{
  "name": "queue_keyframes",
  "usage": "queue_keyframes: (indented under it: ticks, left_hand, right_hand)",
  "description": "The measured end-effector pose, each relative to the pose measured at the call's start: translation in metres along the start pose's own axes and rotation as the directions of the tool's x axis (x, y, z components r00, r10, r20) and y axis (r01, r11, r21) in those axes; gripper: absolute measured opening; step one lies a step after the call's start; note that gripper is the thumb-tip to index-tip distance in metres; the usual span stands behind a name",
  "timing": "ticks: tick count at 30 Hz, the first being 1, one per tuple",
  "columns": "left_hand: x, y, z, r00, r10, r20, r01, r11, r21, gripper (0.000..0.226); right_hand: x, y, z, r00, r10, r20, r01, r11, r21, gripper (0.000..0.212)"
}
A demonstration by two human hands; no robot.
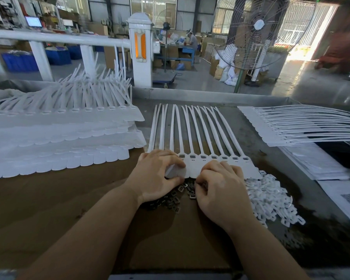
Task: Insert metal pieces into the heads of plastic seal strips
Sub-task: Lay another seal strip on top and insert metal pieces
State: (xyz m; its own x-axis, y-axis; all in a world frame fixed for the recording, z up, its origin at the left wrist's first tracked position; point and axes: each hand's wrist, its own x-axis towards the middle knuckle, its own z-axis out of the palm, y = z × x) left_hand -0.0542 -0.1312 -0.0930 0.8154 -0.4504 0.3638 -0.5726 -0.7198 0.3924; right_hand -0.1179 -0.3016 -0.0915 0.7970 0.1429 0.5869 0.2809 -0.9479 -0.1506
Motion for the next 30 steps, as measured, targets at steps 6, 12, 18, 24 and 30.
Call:
queue_keyframes:
  ticks: [6,12,18,24,30]
  left_hand:
    - [0.0006,0.0005,-0.0002,1.000,-0.008,-0.006,0.008,1.000,-0.015,0.027]
    - [-0.0003,0.0002,-0.0006,1.000,-0.006,0.005,0.006,1.000,-0.019,0.028]
    - [0.0001,-0.0008,-0.0006,1.000,-0.008,0.009,0.008,1.000,-0.023,0.027]
    - [-0.0009,-0.0013,-0.0006,1.000,-0.010,-0.002,0.010,0.999,-0.035,0.026]
    - [-0.0014,-0.0009,-0.0009,1.000,-0.012,-0.004,0.012,0.999,-0.037,0.025]
  right_hand:
    - [-0.0003,-0.0010,-0.0013,0.999,-0.020,-0.038,0.019,0.999,-0.029,0.009]
    - [-0.0007,0.0001,-0.0012,1.000,-0.016,-0.016,0.016,1.000,-0.007,0.005]
    - [-0.0007,-0.0002,0.0002,1.000,-0.012,0.016,0.012,1.000,0.009,0.008]
    - [-0.0013,-0.0015,0.0000,1.000,-0.029,-0.002,0.029,1.000,0.009,0.005]
    - [-0.0008,-0.0019,0.0002,1.000,-0.030,0.004,0.029,0.998,0.048,0.006]
